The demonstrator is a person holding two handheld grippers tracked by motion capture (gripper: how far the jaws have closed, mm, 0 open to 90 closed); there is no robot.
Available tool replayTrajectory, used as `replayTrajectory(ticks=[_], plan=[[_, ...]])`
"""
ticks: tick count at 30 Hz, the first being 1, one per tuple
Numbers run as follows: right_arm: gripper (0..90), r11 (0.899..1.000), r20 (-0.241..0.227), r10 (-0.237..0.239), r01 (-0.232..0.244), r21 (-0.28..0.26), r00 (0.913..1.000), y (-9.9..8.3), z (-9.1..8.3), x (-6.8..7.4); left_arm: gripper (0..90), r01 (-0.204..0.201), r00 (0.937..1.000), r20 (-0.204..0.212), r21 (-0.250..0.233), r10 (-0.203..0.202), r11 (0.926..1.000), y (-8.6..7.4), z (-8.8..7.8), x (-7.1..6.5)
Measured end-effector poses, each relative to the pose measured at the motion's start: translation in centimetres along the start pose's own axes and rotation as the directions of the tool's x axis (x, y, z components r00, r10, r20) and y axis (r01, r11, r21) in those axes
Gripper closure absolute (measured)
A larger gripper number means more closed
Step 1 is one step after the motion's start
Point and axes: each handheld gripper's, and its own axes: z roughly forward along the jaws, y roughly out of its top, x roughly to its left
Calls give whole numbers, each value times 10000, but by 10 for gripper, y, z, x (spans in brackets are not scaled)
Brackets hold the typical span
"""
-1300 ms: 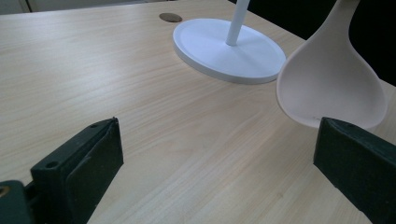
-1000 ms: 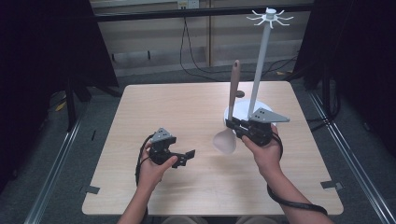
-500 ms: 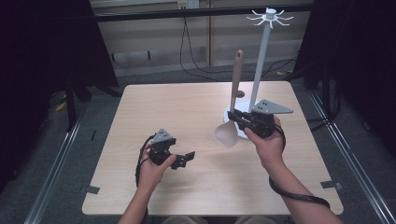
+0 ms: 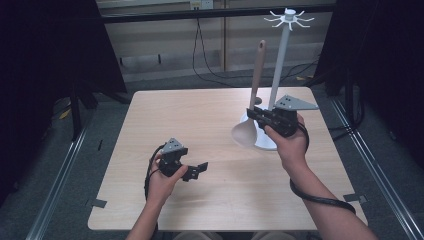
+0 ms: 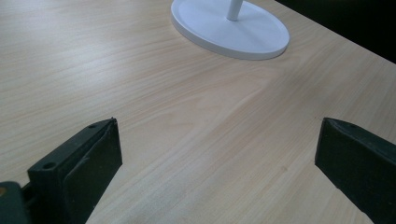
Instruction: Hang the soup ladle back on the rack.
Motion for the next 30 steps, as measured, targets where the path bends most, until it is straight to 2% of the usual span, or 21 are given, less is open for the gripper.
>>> replayTrajectory(ticks=[12,30], plan=[[810,9998,129,188,-187,-80,9997,17,6,-14,11,-44,9999,159,22,43,10000,0,1,0],[810,9987,322,509,-507,-93,9982,26,11,-27,11,-203,9997,124,96,202,9997,1,1,-2]])
